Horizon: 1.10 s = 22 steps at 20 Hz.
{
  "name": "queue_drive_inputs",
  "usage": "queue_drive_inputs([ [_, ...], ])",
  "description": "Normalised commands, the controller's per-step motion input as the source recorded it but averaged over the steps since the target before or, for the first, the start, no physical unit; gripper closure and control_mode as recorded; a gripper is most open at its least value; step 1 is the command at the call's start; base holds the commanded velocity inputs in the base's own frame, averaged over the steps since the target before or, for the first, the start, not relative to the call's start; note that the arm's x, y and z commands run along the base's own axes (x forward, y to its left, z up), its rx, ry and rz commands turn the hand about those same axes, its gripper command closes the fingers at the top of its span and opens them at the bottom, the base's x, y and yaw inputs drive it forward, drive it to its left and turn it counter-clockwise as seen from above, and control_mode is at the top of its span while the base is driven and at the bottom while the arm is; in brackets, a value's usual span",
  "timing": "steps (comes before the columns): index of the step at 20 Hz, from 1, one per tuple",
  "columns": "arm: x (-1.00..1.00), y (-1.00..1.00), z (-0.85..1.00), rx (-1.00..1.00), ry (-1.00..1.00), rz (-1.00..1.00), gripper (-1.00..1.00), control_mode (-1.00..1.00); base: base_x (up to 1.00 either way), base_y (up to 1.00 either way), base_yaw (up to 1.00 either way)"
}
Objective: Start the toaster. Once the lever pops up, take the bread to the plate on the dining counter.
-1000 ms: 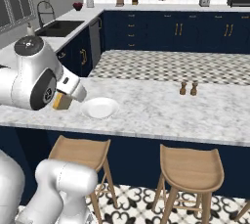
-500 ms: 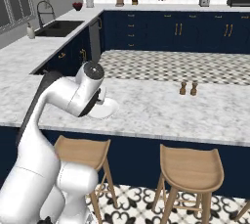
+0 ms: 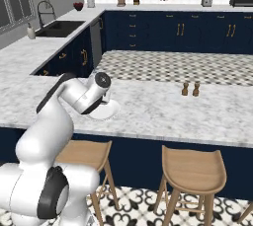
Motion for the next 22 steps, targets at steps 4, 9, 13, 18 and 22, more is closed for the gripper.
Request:
queue_drive_inputs([
  [4,0.87,0.36,-0.51,0.00,-0.05,-0.10,1.00,-1.00,0.00,0.00,0.00],
  [9,0.83,0.01,-0.44,0.00,0.00,-0.03,1.00,-1.00,0.00,0.00,0.00],
  [13,0.64,0.00,-0.26,0.02,0.00,0.00,1.00,-1.00,0.00,0.00,0.00],
  [18,0.38,0.00,-0.31,0.01,-0.05,0.00,1.00,-1.00,0.00,0.00,0.00],
  [22,0.38,0.00,-0.33,0.00,-0.03,0.00,1.00,-1.00,0.00,0.00,0.00],
])
